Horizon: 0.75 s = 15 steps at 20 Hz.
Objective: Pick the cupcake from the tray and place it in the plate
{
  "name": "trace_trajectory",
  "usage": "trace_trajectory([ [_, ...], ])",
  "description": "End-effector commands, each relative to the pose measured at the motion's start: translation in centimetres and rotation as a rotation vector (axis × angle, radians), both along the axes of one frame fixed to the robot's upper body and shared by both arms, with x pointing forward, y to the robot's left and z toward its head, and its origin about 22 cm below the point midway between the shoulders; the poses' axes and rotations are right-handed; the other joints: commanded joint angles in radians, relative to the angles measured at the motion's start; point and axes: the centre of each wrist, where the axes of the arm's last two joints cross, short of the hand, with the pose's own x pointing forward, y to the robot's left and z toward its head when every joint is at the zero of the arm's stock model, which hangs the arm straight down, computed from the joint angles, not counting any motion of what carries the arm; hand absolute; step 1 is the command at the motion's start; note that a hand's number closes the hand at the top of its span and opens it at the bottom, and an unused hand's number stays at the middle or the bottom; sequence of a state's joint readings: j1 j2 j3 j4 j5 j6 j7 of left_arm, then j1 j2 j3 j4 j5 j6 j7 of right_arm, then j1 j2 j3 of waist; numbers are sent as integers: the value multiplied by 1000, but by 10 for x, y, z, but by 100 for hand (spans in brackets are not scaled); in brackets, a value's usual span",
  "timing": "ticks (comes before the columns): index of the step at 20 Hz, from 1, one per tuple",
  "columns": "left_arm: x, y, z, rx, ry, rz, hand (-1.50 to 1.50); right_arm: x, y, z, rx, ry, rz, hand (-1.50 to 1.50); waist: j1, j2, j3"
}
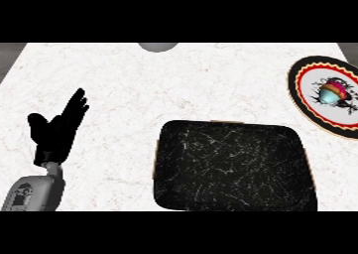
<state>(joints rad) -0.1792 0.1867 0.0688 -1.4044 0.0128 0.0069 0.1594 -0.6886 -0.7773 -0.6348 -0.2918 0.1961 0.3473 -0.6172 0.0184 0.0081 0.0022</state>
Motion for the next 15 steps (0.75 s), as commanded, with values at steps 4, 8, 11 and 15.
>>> trace_trajectory([
  [4,-2,-2,2,4,1,-13,0,-35,-33,5,1,-12,-52,-150,10,3,2],
  [8,-3,0,1,2,-8,4,0,-42,-37,3,-42,13,-49,-150,12,4,2],
  [11,12,9,16,-1,10,-22,0,-47,-44,8,-65,41,-70,-150,10,5,2],
  [15,8,1,7,-1,5,-1,0,-62,-50,0,-70,81,-72,-150,8,5,2],
])
